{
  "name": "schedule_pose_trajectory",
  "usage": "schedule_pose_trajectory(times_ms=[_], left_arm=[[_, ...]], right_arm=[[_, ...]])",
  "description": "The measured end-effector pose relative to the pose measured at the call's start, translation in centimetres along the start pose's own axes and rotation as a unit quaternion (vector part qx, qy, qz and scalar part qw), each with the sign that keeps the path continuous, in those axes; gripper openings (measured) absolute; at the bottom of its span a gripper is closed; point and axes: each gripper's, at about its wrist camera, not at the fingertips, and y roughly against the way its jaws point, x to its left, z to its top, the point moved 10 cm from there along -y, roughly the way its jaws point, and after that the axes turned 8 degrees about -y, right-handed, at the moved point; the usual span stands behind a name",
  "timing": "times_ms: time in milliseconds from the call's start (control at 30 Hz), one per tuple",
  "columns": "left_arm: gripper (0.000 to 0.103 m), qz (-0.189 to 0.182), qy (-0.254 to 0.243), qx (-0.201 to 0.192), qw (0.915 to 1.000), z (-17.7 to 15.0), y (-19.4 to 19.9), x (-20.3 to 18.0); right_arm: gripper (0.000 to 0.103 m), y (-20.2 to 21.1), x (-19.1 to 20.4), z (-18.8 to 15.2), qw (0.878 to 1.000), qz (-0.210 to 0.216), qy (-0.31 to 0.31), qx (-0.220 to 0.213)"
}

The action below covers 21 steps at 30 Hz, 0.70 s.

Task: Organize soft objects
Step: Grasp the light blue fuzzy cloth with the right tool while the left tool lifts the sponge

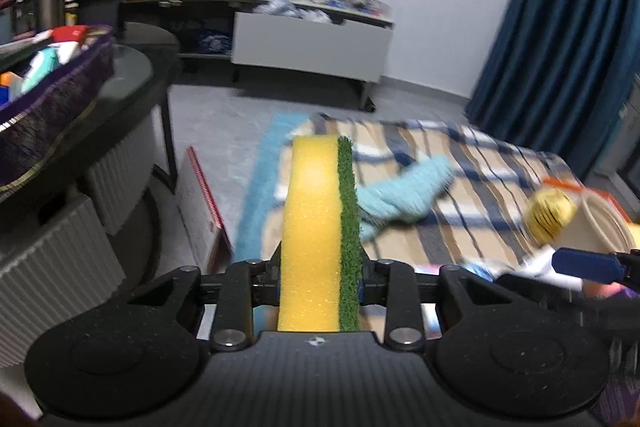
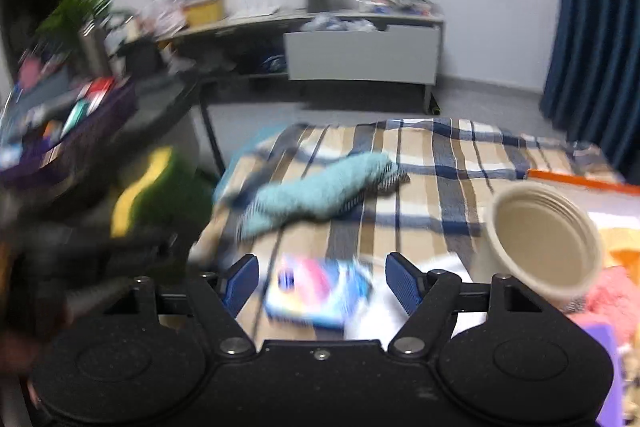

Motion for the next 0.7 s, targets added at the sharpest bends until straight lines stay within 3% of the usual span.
schedule_pose_trajectory(times_ms=[233,367,500,533,567,633,700], left_arm=[[0.032,0.045,0.020,-0.033,0.9983,2.1,-0.3,2.4],[0.032,0.042,0.038,-0.014,0.9983,1.7,-1.3,3.0],[0.032,0.045,0.044,-0.016,0.9979,2.0,-1.1,3.5],[0.032,0.046,0.046,-0.017,0.9978,2.1,-1.2,3.5],[0.032,0.046,0.047,-0.016,0.9977,2.0,-1.1,3.5],[0.032,0.045,0.050,-0.014,0.9977,2.0,-1.0,3.5],[0.032,0.049,0.049,-0.017,0.9975,1.9,-0.7,3.4]], right_arm=[[0.083,-6.7,0.7,3.9,0.996,-0.017,-0.088,0.013],[0.083,-10.4,-0.3,4.2,0.990,-0.055,-0.125,0.027],[0.083,-13.9,-0.5,3.1,0.986,-0.048,-0.143,0.077],[0.082,-14.2,-0.4,3.1,0.986,-0.040,-0.142,0.074],[0.064,-14.2,-0.2,3.4,0.988,-0.034,-0.135,0.066],[0.053,-13.5,0.3,3.8,0.993,-0.032,-0.104,0.052],[0.051,-11.9,0.7,4.3,0.995,-0.024,-0.085,0.036]])
